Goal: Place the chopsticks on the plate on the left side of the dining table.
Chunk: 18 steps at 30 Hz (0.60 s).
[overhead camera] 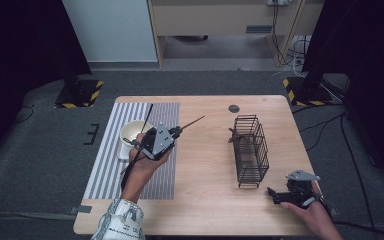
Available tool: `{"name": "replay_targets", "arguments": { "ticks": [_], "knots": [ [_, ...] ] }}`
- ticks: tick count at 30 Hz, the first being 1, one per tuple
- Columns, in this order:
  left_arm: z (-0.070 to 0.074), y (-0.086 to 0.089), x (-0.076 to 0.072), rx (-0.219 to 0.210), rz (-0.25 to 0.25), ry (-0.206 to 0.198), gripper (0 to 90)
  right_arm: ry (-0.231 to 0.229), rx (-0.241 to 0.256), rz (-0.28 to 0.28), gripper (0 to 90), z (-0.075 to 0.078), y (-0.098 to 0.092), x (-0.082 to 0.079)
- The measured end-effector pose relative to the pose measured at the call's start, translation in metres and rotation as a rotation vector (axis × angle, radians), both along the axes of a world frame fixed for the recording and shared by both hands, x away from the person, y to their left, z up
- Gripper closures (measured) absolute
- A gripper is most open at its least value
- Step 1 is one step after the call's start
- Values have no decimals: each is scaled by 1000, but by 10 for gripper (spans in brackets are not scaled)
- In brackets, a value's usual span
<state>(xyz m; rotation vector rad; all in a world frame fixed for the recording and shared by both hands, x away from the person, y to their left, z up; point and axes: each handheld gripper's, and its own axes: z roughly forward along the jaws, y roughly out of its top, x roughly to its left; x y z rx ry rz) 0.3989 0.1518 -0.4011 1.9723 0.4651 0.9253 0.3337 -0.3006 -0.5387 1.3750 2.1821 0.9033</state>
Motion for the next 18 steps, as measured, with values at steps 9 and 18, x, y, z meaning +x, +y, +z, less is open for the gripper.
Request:
{"name": "replay_targets", "arguments": {
  "ticks": [9,18],
  "knots": [
    [-4,10,-2,-1,18,4,839,0,0,0,2,0,0,0],
    [-8,21,-4,-5,35,12,839,0,0,0,2,0,0,0]
  ]
}}
